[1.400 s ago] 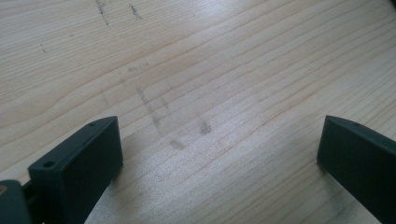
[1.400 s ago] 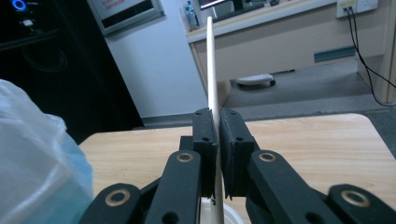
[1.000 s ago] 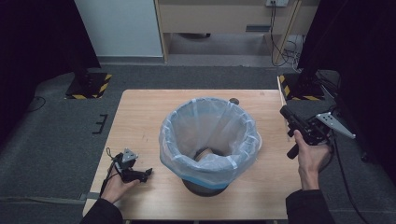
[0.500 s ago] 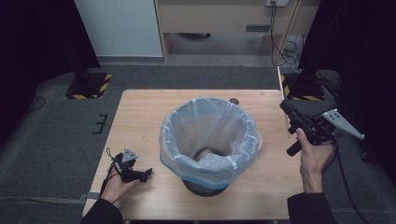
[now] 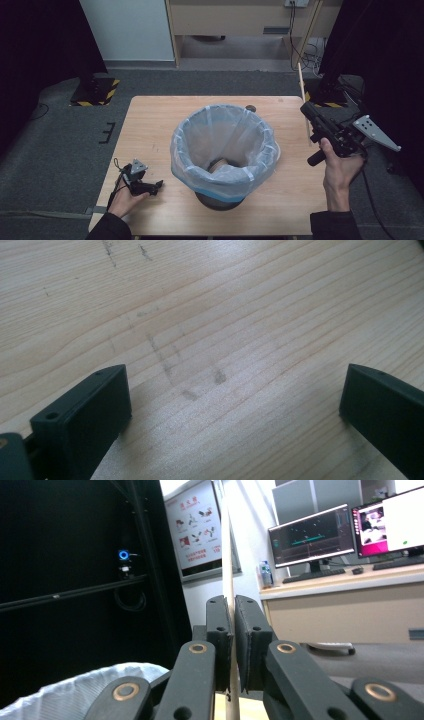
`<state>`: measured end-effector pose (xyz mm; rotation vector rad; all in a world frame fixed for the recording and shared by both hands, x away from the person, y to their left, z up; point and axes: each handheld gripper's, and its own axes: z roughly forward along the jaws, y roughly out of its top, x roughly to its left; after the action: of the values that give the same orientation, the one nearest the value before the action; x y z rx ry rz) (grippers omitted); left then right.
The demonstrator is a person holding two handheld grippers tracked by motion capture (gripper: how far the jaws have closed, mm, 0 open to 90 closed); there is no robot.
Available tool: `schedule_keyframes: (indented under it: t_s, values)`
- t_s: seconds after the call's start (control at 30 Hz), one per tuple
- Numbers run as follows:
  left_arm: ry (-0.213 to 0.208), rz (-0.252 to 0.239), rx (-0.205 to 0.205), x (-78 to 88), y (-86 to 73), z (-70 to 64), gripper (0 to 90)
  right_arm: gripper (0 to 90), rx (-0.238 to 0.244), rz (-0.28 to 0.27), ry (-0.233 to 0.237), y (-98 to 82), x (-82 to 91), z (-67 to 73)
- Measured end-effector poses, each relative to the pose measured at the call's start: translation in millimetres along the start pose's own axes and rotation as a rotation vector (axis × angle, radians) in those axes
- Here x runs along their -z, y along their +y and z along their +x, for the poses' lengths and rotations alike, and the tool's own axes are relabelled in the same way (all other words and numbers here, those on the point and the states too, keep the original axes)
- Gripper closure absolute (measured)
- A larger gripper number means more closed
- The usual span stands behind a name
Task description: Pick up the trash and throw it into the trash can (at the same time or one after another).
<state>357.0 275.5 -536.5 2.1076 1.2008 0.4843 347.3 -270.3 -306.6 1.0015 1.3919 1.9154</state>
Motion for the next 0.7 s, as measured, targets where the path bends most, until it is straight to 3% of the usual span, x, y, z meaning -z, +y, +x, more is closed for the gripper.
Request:
schedule_keyframes:
  t_s: [0.7]
  values:
    - [0.000, -0.001, 0.000, 0.0, 0.0, 0.0, 0.0, 86.1, 0.048, -0.046, 0.140, 20.1, -2.3, 42.3]
